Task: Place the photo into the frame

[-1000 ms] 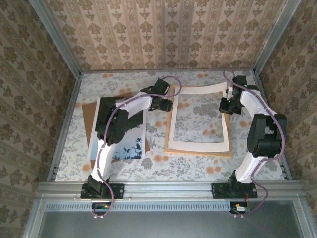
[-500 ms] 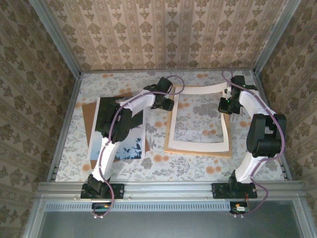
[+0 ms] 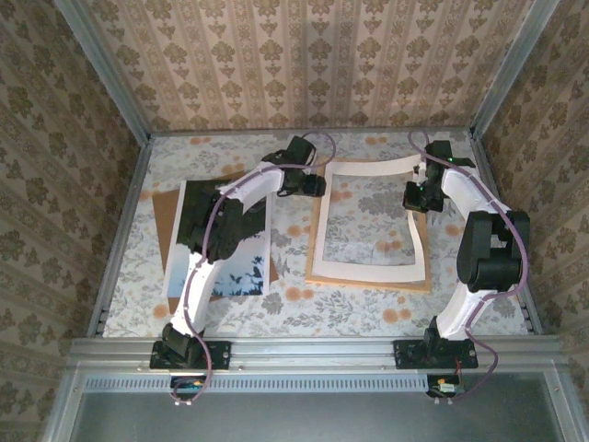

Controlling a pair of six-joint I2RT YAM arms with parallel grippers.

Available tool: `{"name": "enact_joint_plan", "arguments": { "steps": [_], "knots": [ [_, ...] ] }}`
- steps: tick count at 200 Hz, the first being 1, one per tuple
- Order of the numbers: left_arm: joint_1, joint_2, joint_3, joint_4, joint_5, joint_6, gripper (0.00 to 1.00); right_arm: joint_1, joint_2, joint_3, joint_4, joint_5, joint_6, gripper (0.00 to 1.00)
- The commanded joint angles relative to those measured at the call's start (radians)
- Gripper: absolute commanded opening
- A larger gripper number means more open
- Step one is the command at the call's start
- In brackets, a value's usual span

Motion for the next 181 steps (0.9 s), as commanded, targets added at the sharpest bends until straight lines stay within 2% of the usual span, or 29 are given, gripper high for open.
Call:
{"name": "enact_joint_plan", "arguments": {
  "steps": [1,26,65,110,129,181],
  "knots": [
    [0.012,0.058,0.102,-0.033,-0.043,0.0,0.64,0.007,0.007,-0.002,-0.005,-0.009,0.006,0.0],
    [0.013,0.119,0.215,-0.1,-0.093,0.024,0.63,0.008,0.003,-0.003,-0.006,-0.007,0.005,0.0],
    [0.023,0.228,0.418,-0.197,-0.075,0.037,0.55,0.01,-0.008,-0.003,-0.008,-0.008,0.003,0.0],
    [0.042,0.274,0.494,-0.221,-0.076,0.032,0.46,0.013,-0.025,-0.011,-0.014,-0.006,-0.001,0.0],
    [0.05,0.286,0.508,-0.22,-0.051,0.031,0.47,0.014,-0.03,-0.015,-0.012,-0.006,0.0,0.0],
    [0.051,0.295,0.528,-0.196,-0.002,0.024,0.57,0.019,-0.021,-0.008,-0.012,-0.009,-0.001,0.0]
  ]
}}
